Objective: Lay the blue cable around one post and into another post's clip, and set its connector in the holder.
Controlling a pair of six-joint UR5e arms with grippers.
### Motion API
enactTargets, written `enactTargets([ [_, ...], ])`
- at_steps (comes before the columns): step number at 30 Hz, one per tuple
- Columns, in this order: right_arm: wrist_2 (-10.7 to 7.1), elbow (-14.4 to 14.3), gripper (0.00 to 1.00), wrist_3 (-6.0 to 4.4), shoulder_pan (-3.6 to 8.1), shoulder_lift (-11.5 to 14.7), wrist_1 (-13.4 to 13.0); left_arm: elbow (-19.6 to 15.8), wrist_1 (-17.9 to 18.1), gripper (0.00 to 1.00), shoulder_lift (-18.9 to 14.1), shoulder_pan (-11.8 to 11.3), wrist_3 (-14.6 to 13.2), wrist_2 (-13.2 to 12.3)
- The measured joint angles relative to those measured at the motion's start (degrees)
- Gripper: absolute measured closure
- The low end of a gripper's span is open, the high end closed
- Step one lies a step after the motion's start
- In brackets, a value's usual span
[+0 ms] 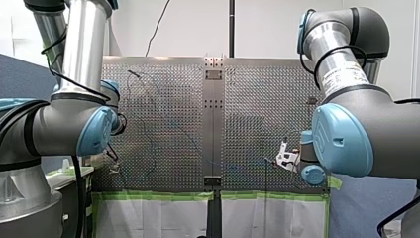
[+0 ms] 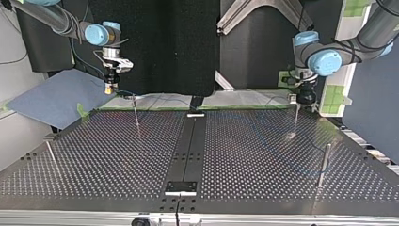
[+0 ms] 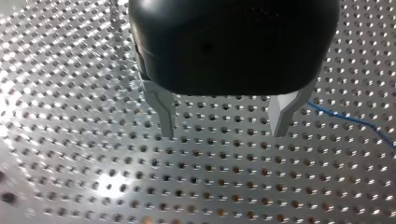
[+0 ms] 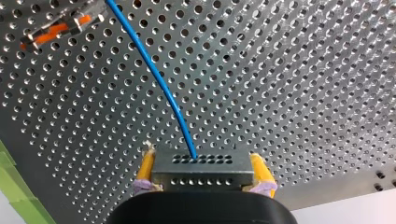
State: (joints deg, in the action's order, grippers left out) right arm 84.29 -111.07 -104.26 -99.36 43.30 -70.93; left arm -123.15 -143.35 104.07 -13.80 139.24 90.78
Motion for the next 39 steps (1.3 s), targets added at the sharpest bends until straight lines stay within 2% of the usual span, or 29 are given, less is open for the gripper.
enactTargets([
  [6, -0.01, 0.21, 0.98, -0.07, 0.00, -0.01, 0.23, 0.12, -3.19, 0.01, -3.19, -0.34, -3.20, 3.13],
  [10, 0.04, 0.39, 0.98, -0.08, 0.16, -0.01, 0.69, 0.87, -5.32, 0.01, -5.33, -0.72, -5.33, 3.60],
  [18, 0.08, 0.47, 0.98, -0.08, 0.24, -0.01, 1.45, 4.91, -9.89, 0.01, -9.87, -2.11, -9.87, 3.85],
  [28, 0.09, 0.61, 0.98, -0.08, 0.22, -0.01, 1.45, 10.23, -15.22, 0.01, -15.21, -3.12, -15.20, 7.83],
  [31, 0.08, 0.62, 0.98, -0.08, 0.18, -0.01, 1.37, 11.92, -16.92, 0.01, -16.89, -3.33, -16.89, 7.54],
  [39, 0.11, 0.62, 0.98, -0.08, 0.06, -0.01, 1.21, 16.25, -21.26, 0.04, -21.26, -3.40, -20.84, 3.76],
])
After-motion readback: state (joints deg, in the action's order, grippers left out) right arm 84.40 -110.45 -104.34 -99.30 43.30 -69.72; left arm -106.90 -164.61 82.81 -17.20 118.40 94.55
